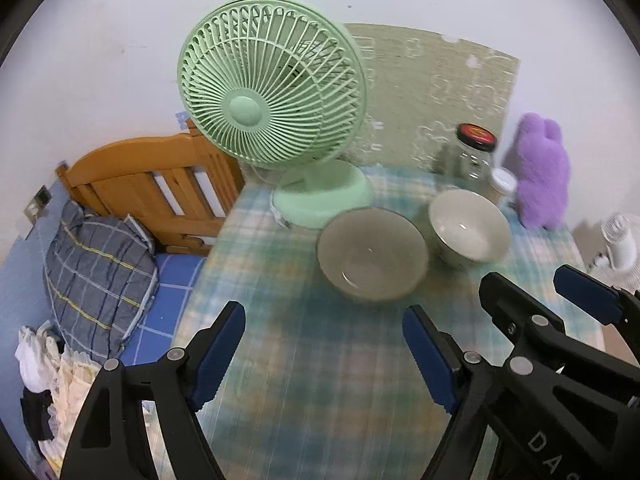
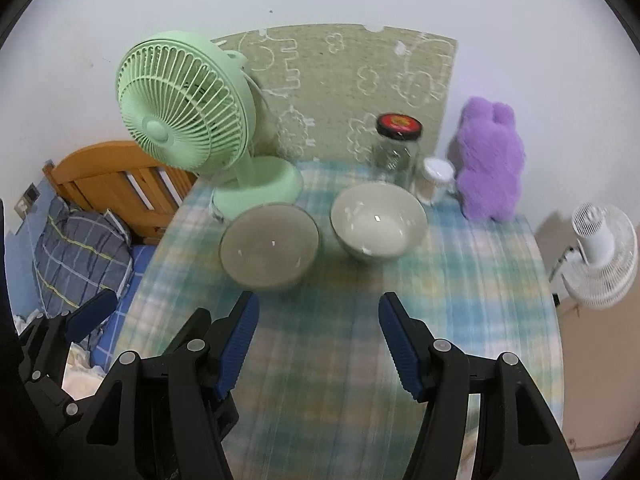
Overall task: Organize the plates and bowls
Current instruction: 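Move both grippers toward the cream patterned bowl beside the green fan, then lift the held grey-green bowl with both grippers and carry it toward the plate stack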
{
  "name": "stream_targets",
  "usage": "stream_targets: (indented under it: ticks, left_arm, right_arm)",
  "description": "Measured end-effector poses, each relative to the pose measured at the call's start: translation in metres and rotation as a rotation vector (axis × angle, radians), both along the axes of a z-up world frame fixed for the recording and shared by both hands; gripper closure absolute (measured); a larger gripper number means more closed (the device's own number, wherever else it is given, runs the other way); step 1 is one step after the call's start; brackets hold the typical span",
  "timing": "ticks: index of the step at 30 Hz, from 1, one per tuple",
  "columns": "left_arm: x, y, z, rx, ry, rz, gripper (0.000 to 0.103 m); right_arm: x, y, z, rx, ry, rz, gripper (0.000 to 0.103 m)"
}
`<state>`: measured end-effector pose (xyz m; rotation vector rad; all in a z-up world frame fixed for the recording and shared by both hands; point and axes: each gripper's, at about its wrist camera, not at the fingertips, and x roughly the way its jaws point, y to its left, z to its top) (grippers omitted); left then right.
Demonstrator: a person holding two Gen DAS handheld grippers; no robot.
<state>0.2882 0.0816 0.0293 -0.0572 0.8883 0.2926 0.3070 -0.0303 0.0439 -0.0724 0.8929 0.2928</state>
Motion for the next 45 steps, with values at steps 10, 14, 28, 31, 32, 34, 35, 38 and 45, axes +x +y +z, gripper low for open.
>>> stream_targets:
  ticks: [10, 14, 28, 31, 32, 34, 35, 38, 45]
  left_arm:
    - [0.061, 0.005, -0.025, 0.030, 0.032, 0.075, 0.034]
    - [0.081, 0.013, -0.039, 0.034, 0.048, 0.093, 0.040]
    - [0.122, 0.043, -0.092, -0.013, 0.116, 0.144, 0.063]
    - [0.126, 0.045, -0.100, -0.022, 0.132, 0.143, 0.072]
    - [0.127, 0.045, -0.103, -0.028, 0.141, 0.142, 0.075]
    - [0.128, 0.044, -0.106, -0.036, 0.152, 0.136, 0.077]
    - [0.128, 0.043, -0.108, -0.037, 0.151, 0.130, 0.080]
    - [0.129, 0.041, -0.110, -0.040, 0.149, 0.122, 0.085]
    - [0.126, 0.040, -0.108, -0.040, 0.160, 0.121, 0.086]
  right_arm:
    - [0.074, 0.011, -0.027, 0.042, 0.029, 0.069, 0.044]
    - [0.101, 0.020, -0.045, 0.049, 0.055, 0.084, 0.044]
    - [0.157, 0.059, -0.101, 0.008, 0.118, 0.134, 0.056]
    - [0.161, 0.062, -0.112, -0.006, 0.132, 0.130, 0.058]
    - [0.163, 0.062, -0.115, -0.010, 0.138, 0.130, 0.059]
    - [0.165, 0.062, -0.121, -0.014, 0.154, 0.130, 0.067]
    - [0.166, 0.061, -0.123, -0.012, 0.162, 0.131, 0.068]
    - [0.167, 0.060, -0.127, -0.034, 0.154, 0.125, 0.080]
    - [0.166, 0.058, -0.127, -0.043, 0.156, 0.118, 0.083]
